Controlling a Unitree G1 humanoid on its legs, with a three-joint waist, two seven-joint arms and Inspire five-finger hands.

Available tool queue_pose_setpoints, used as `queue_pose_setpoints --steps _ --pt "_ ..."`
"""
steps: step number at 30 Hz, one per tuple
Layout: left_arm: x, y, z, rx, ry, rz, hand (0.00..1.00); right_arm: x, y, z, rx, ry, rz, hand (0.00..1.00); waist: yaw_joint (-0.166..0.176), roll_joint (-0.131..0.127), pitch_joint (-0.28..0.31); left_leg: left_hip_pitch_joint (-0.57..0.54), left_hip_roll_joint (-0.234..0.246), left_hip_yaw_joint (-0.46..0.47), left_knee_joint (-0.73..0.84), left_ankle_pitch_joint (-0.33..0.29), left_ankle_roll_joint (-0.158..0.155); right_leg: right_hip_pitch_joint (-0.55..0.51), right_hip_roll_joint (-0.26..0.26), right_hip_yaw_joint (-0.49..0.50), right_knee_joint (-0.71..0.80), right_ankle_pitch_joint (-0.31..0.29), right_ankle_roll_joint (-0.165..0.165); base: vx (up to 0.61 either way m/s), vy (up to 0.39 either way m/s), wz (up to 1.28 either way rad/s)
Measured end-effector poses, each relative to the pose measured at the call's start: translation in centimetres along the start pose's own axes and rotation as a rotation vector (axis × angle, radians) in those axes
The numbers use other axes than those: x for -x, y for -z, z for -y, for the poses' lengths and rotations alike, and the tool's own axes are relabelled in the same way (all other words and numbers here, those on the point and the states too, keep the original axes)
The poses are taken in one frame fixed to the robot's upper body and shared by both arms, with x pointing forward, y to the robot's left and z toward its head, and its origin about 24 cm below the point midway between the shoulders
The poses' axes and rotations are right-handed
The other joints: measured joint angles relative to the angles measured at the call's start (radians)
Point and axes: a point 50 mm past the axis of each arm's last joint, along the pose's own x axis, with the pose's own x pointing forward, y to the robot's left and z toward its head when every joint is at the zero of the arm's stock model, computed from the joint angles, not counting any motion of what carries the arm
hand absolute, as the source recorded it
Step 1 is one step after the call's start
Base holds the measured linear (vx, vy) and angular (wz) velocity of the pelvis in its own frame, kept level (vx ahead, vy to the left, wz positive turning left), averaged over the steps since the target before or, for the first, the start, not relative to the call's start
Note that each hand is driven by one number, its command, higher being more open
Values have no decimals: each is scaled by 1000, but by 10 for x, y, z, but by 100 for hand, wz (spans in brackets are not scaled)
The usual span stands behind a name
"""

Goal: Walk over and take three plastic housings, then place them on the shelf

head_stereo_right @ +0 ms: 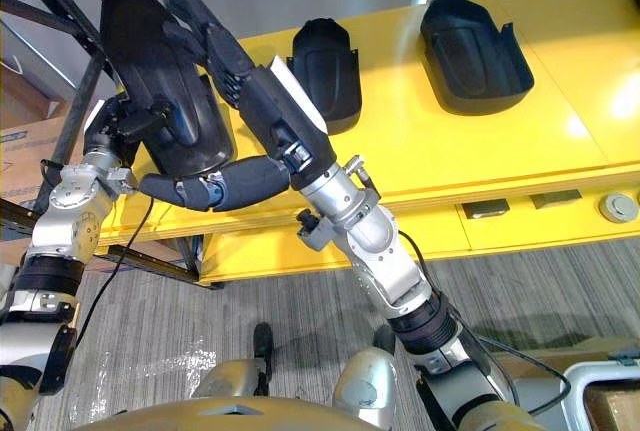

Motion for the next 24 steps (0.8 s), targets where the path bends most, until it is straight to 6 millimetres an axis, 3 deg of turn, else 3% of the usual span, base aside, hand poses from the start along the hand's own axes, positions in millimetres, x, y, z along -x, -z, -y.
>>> queue_pose_setpoints --steps 1,2,8,18,24 --pt "-3 -1 -1 3 -13 -12 0 -3 -3 -1 3 -9 16 100 -11 -1 3 -11 -2 2 -1 0 4 -15 -1 4 2 1 2 -52 7 2" --pt "-5 -3 0 6 -21 -12 100 -5 -6 -2 5 -16 29 100 -11 -4 7 -20 -5 10 0 2 6 -34 -2 18 7 5 7 -36 8 -5" --pt "-13 -5 10 -44 -55 -40 100 -5 -9 -2 8 -27 40 100 -18 -6 34 -21 -14 25 1 12 -2 -47 -10 35 16 11 7 9 -1 -5" --pt "-23 -33 22 -153 -110 61 100 -6 -9 -3 15 -37 43 100 -14 -29 79 -43 -13 17 4 15 -4 -63 -10 27 16 10 5 3 -10 3" --pt "-24 -37 22 -235 -183 89 100 -6 -9 -3 47 -26 33 100 -20 -34 88 -47 -12 13 4 16 -6 -63 -10 22 15 10 5 2 -5 2"
